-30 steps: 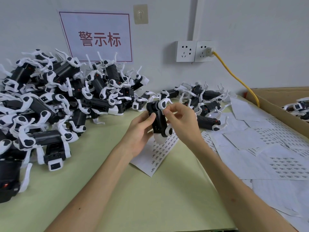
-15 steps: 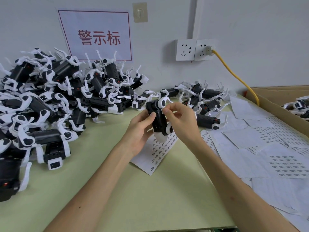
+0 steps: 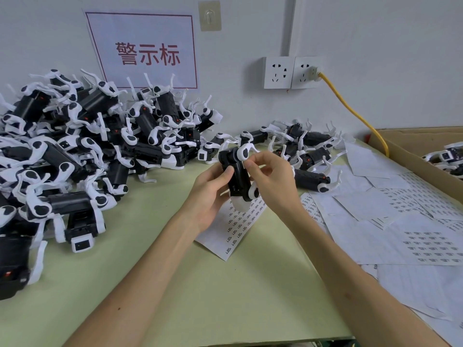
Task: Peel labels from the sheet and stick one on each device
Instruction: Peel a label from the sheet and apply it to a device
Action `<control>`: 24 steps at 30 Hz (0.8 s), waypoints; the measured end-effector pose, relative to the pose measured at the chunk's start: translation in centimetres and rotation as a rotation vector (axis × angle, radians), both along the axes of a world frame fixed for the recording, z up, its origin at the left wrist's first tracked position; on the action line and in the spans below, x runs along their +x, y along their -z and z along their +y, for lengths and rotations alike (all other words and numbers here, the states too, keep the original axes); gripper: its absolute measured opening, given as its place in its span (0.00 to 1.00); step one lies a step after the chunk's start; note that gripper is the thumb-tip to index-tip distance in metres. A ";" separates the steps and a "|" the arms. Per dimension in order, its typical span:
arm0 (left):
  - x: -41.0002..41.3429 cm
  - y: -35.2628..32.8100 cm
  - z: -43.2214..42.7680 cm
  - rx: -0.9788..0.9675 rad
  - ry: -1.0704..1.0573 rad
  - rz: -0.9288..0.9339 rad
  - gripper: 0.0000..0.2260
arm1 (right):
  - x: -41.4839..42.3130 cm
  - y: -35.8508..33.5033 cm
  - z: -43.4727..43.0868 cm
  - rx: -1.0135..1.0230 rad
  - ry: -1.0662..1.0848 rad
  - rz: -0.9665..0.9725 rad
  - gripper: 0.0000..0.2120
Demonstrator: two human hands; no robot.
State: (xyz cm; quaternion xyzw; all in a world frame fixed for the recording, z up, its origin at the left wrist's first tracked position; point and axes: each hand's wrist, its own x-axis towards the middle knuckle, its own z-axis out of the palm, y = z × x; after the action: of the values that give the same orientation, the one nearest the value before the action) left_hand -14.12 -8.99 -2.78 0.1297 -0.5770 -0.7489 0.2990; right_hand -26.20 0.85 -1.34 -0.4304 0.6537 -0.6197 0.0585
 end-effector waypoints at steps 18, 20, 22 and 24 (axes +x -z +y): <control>0.1 -0.3 0.0 0.047 0.059 -0.019 0.19 | -0.2 -0.6 0.2 -0.002 -0.230 -0.408 0.07; 0.2 -0.6 0.1 0.071 0.071 -0.005 0.20 | 0.1 -0.6 0.2 -0.004 -0.255 -0.399 0.05; 0.2 -0.7 0.2 0.086 0.084 -0.003 0.20 | 0.3 -0.6 0.2 -0.003 -0.247 -0.385 0.06; 0.2 -0.8 0.5 0.103 0.107 -0.022 0.20 | 0.4 -0.4 0.2 -0.001 -0.234 -0.386 0.09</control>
State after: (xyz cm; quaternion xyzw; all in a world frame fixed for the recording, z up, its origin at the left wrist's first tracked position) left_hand -13.97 -8.48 -2.01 0.1221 -0.5469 -0.7912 0.2450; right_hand -25.76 1.10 -0.91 -0.3768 0.5757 -0.6798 0.2540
